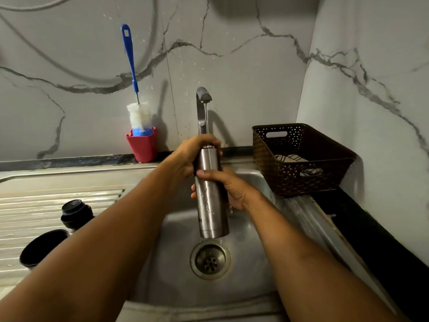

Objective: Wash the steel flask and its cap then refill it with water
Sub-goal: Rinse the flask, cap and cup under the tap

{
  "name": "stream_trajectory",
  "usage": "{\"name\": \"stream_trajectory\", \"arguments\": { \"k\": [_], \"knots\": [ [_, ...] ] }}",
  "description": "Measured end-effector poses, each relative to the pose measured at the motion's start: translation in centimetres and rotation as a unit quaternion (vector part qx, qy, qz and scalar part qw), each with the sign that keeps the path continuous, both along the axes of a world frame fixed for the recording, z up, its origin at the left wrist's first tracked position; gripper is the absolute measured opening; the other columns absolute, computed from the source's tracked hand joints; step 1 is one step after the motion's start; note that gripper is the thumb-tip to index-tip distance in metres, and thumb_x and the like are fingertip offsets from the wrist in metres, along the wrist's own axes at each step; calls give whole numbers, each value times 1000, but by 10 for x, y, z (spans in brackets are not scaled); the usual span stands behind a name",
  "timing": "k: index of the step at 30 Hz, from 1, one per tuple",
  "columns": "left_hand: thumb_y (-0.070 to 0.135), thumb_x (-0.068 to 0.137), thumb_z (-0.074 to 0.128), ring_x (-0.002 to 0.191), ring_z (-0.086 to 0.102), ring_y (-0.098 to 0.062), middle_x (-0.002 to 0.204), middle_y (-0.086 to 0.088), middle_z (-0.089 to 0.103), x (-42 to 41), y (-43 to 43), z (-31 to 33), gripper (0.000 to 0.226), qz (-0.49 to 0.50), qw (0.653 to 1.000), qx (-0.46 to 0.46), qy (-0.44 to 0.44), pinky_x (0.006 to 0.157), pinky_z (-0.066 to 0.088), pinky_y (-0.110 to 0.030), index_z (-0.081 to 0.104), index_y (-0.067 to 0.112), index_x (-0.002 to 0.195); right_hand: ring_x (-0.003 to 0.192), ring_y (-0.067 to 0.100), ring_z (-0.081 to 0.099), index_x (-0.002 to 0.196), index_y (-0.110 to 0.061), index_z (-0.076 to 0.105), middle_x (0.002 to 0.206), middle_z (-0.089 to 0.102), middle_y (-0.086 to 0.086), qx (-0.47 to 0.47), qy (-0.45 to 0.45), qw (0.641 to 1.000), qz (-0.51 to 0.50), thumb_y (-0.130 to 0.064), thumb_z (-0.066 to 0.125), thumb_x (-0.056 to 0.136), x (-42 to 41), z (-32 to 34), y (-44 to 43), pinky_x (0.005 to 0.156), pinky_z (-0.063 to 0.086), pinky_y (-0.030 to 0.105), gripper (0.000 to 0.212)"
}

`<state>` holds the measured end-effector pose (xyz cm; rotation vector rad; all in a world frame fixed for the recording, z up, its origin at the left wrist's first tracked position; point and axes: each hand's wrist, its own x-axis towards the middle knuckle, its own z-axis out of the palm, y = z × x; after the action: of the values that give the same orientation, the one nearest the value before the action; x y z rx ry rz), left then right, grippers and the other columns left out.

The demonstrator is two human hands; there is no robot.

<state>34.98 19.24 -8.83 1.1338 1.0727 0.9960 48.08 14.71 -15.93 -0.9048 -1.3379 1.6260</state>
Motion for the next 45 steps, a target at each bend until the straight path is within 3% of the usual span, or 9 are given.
{"name": "stream_trajectory", "arguments": {
  "k": [5,11,14,20,24,30,35,42,45],
  "knots": [
    [20,78,76,81,69,-22,87,-10,73,-8,6,-6,19,-51,996,4,-77,82,60,-37,67,12,92,88,35,70,127,-3,59,105,72,25,-37,59,997,18,-31,74,86,-5,4,-5,85,58,47,51],
    [23,80,84,82,71,-25,100,-13,71,20,8,-2,48,131,990,20,42,65,60,-37,57,8,117,90,20,71,123,-22,61,101,73,1,93,-157,951,-249,-28,87,73,-21,1,7,78,60,36,57],
    [27,81,85,92,70,-28,103,-11,67,35,8,-6,42,221,970,45,86,82,62,-44,55,14,109,93,14,65,122,-24,59,100,66,-9,133,-255,908,-303,-29,88,75,-23,1,9,88,57,38,56],
    [11,81,78,80,70,-24,99,-15,71,16,-1,13,32,54,997,46,30,72,62,-37,61,8,108,109,32,71,136,-16,57,117,74,15,25,-19,997,-68,-36,89,75,3,2,7,104,52,55,71],
    [19,69,83,84,73,-21,98,-11,73,-4,2,11,51,-54,997,27,-58,83,60,-40,61,8,113,101,39,71,139,-6,52,116,71,27,-26,72,996,48,-30,74,89,2,6,-2,91,58,47,60],
    [20,77,83,78,73,-24,100,-14,73,10,3,3,55,82,996,33,-6,65,60,-36,58,6,124,92,27,73,126,-20,61,104,74,12,71,-85,978,-177,-26,85,74,-13,2,3,79,62,41,58],
    [31,82,84,92,68,-25,98,-5,63,33,-1,-9,37,252,962,82,66,84,60,-42,50,23,96,94,18,68,124,-21,58,105,69,-2,126,-236,919,-288,-24,85,79,-26,4,4,81,58,35,53],
    [21,76,80,87,72,-28,93,-12,75,2,6,8,37,-38,998,40,-12,77,61,-42,66,6,107,110,45,69,137,-13,55,117,73,23,17,43,999,-26,-27,83,83,0,2,1,102,53,58,63],
    [21,76,78,83,71,-22,94,-11,72,-4,6,3,34,-83,994,32,-66,74,61,-40,64,9,105,100,43,71,133,-10,56,113,73,27,7,31,999,-18,-22,79,86,-2,3,-3,96,58,53,54]
  ]
}}
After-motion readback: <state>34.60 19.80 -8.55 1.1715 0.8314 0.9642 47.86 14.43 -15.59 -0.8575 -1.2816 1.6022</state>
